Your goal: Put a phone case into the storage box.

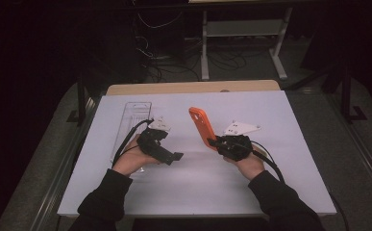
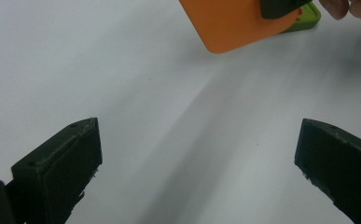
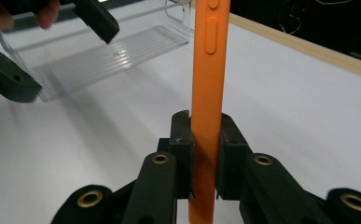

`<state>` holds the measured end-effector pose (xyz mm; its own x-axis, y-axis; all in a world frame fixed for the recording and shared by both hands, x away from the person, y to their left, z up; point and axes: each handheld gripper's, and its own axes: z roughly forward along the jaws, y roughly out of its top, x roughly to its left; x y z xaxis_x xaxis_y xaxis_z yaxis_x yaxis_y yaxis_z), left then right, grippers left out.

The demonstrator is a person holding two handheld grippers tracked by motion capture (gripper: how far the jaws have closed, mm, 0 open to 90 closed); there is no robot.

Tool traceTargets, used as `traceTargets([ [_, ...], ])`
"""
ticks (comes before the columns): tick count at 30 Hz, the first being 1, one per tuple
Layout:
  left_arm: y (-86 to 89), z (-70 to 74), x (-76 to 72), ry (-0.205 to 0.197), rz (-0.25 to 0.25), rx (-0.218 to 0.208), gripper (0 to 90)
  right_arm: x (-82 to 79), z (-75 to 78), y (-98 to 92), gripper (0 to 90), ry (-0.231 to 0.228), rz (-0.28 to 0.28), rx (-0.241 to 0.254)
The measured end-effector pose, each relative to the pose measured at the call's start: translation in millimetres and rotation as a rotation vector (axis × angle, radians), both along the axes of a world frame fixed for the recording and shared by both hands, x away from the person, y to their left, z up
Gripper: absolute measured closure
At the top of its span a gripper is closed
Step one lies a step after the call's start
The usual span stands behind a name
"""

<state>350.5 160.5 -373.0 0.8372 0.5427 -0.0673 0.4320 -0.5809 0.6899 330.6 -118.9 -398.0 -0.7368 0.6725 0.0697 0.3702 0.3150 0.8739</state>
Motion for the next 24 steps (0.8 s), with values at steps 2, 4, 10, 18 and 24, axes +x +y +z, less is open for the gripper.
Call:
traceTargets([
  [2,1.1,1.4,1.1,-0.009,0.009,-0.017,0.2,0.3,0.0,-0.3,78.2,0.001,-0.003,0.006],
  [4,0.7,2.6,1.8,-0.005,0.033,-0.073,0.2,0.0,0.0,0.1,78.2,0.004,-0.001,0.013],
  [10,-2.8,6.6,3.9,-0.013,0.057,-0.143,0.1,-2.3,0.6,5.3,78.2,-0.006,0.005,0.023],
  [18,-10.8,13.9,9.0,-0.035,0.061,-0.21,0.0,-5.0,0.3,12.9,78.2,-0.005,0.019,0.025],
  [24,-22.1,16.7,14.6,-0.034,0.054,-0.23,0.0,-6.2,-0.5,19.4,78.2,-0.004,0.027,0.031],
])
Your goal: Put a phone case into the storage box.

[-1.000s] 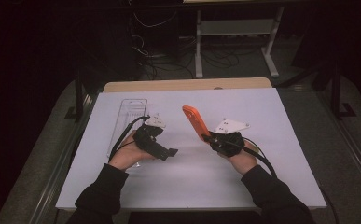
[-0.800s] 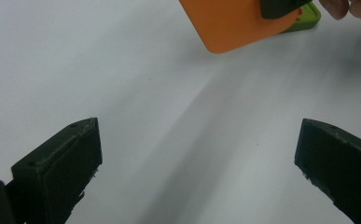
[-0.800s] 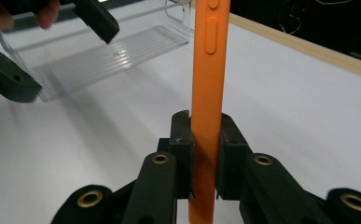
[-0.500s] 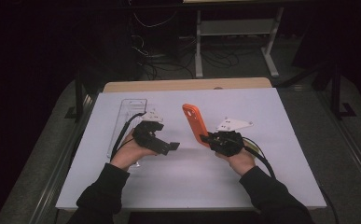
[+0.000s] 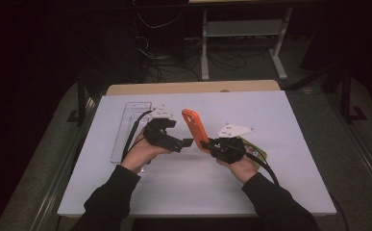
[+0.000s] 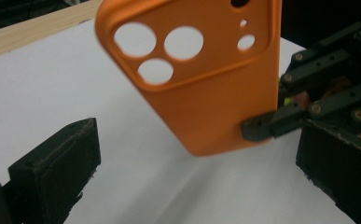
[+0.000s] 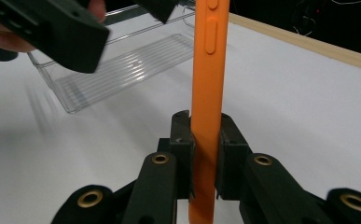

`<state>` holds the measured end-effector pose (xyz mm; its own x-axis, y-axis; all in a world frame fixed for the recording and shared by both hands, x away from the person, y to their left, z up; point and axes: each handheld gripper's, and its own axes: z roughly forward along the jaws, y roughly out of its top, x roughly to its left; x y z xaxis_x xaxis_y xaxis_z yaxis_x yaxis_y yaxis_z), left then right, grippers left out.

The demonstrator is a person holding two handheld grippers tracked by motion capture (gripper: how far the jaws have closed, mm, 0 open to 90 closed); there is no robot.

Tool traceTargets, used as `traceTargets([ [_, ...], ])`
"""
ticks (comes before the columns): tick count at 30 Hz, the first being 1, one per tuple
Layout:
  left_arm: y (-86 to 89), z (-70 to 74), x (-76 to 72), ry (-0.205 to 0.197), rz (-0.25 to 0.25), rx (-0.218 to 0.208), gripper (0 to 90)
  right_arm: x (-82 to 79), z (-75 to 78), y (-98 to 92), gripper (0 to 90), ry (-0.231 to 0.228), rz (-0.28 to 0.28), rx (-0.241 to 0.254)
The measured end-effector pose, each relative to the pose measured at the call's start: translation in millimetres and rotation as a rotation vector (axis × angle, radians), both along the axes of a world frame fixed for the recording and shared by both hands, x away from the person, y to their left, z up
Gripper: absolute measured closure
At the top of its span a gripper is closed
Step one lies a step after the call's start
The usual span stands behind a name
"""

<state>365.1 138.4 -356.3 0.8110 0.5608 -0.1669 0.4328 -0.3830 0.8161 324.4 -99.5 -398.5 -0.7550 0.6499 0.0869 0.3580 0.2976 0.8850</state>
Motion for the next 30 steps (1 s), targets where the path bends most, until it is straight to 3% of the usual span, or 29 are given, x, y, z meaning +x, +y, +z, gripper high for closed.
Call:
traceTargets([
  [16,-15.1,2.3,16.6,-0.036,0.029,-0.075,0.0,-1.5,-0.1,4.3,78.2,0.011,-0.007,0.038],
  [23,-14.8,1.4,16.4,-0.061,0.021,-0.097,0.0,-2.1,-2.6,8.6,78.2,0.019,0.001,0.045],
  [30,-15.1,-1.0,15.5,-0.062,0.04,-0.131,0.0,-3.1,-4.4,12.3,78.3,0.023,0.007,0.041],
])
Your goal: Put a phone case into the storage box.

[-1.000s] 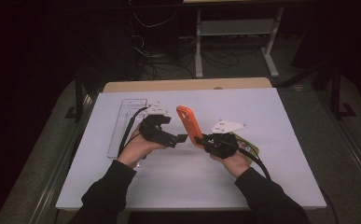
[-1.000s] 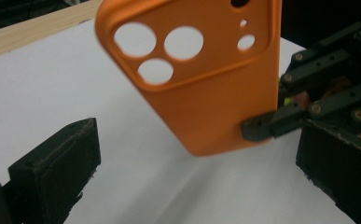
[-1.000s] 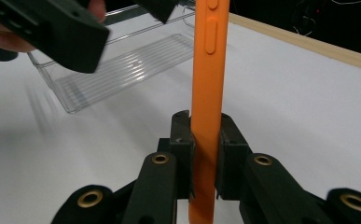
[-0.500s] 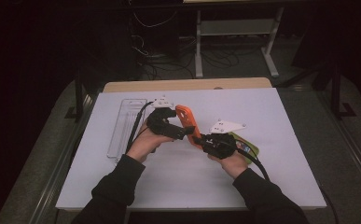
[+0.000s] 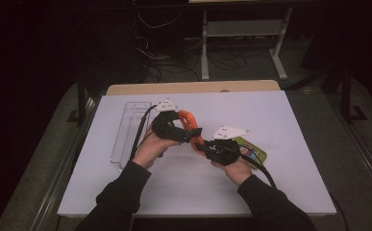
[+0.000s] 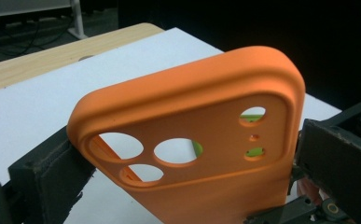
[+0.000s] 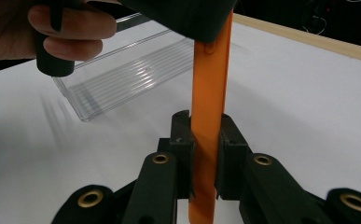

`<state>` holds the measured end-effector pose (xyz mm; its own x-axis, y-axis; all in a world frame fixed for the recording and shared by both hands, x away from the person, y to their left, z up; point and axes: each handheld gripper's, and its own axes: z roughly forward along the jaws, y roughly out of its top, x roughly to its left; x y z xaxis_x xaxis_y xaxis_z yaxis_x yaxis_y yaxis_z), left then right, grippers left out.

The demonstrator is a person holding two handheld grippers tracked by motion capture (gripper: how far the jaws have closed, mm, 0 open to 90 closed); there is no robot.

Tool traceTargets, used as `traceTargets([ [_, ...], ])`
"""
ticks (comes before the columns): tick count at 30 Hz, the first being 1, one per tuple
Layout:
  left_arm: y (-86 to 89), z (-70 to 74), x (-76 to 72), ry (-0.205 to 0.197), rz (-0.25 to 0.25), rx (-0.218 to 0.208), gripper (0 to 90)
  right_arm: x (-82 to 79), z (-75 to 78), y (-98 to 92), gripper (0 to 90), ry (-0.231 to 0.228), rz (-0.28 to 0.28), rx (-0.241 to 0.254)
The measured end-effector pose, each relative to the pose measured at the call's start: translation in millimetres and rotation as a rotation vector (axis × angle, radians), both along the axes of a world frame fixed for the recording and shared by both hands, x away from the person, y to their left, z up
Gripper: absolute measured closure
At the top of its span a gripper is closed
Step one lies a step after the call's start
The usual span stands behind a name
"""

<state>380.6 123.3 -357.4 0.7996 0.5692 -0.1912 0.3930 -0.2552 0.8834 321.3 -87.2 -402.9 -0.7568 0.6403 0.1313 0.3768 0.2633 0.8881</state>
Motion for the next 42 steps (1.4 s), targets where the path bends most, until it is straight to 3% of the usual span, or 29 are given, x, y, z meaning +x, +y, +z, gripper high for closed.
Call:
traceTargets([
  [1,0.4,-0.6,0.1,-0.002,-0.003,0.011,0.0,0.2,-0.3,0.1,78.3,-0.001,0.0,-0.002],
  [6,-2.0,-3.4,-1.6,0.007,0.022,-0.01,0.5,-0.2,-2.3,2.5,78.4,-0.012,0.009,-0.027],
  [9,0.1,-2.3,-2.7,0.004,0.036,-0.02,7.6,-1.6,-3.5,4.5,78.5,-0.01,0.012,-0.035],
  [14,2.1,-1.7,-3.3,0.004,0.037,-0.049,10.6,-1.8,-3.7,5.4,78.6,-0.023,0.019,-0.045],
  [18,2.1,-2.2,-4.5,-0.015,0.032,-0.05,12.4,-2.3,-4.2,6.1,78.6,-0.009,0.02,-0.045],
  [35,2.2,-0.7,-5.3,-0.009,0.021,-0.044,15.4,-1.3,-7.4,6.6,77.9,0.008,0.03,-0.037],
  [42,0.2,-0.4,-6.0,-0.009,0.015,-0.026,15.8,-0.2,-8.2,6.0,61.5,0.015,0.023,-0.039],
])
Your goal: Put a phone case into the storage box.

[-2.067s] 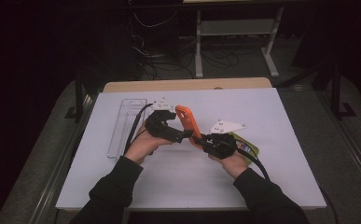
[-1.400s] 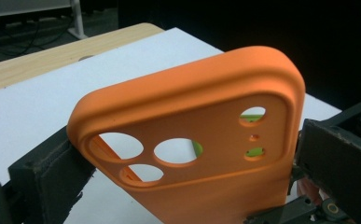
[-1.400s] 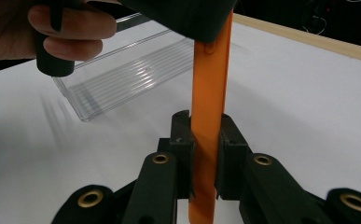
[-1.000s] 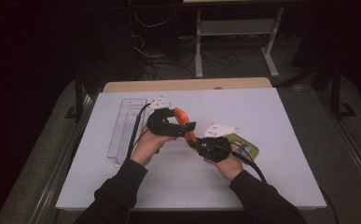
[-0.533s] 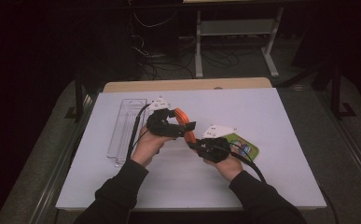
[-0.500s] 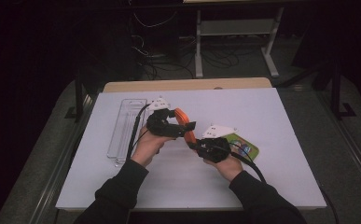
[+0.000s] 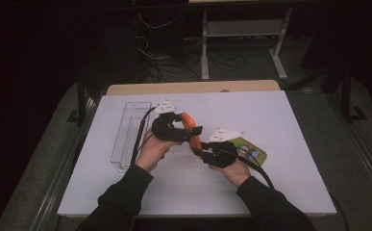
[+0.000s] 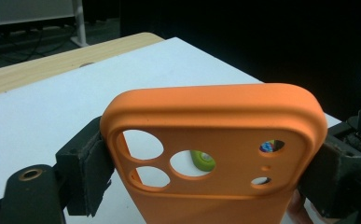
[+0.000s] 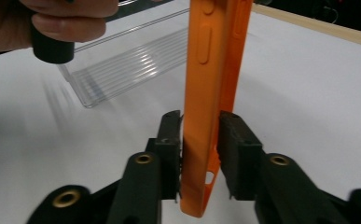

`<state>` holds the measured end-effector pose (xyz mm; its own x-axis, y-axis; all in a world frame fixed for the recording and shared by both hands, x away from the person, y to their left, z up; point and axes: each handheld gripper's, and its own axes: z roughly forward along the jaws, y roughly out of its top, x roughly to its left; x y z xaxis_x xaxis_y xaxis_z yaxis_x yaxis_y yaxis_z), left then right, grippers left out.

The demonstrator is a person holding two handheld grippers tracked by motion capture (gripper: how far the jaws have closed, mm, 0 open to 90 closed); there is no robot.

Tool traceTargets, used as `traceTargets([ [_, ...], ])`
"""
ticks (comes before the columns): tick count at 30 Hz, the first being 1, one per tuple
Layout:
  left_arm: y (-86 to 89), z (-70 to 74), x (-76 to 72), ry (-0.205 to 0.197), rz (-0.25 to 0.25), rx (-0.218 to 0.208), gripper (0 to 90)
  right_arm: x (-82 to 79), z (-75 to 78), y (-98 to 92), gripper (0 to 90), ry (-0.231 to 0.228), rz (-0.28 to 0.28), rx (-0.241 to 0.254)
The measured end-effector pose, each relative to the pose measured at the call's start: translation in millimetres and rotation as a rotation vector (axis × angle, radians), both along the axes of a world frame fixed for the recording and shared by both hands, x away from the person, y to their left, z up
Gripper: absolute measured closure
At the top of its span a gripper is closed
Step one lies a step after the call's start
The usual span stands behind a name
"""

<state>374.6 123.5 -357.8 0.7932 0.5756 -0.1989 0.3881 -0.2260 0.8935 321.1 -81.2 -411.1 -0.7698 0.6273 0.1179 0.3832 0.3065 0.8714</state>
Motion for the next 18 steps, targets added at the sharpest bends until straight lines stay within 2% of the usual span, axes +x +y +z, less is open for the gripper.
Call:
traceTargets([
  [3,0.3,0.2,-0.4,0.006,0.016,-0.01,15.9,0.8,0.4,-0.8,47.8,0.009,-0.009,-0.006],
  [10,4.3,3.9,4.3,-0.005,0.027,0.011,15.9,3.5,3.4,-8.2,23.3,0.043,0.007,-0.017],
  [12,5.4,7.1,7.7,-0.011,0.032,0.023,15.9,3.4,3.8,-11.3,15.8,0.057,0.006,-0.041],
  [15,8.3,12.5,12.2,-0.027,0.031,0.048,15.9,1.4,3.5,-15.8,10.0,0.047,-0.003,-0.097],
  [18,10.6,16.8,17.8,-0.031,0.052,0.05,15.9,0.4,3.2,-22.0,6.9,0.038,-0.009,-0.105],
])
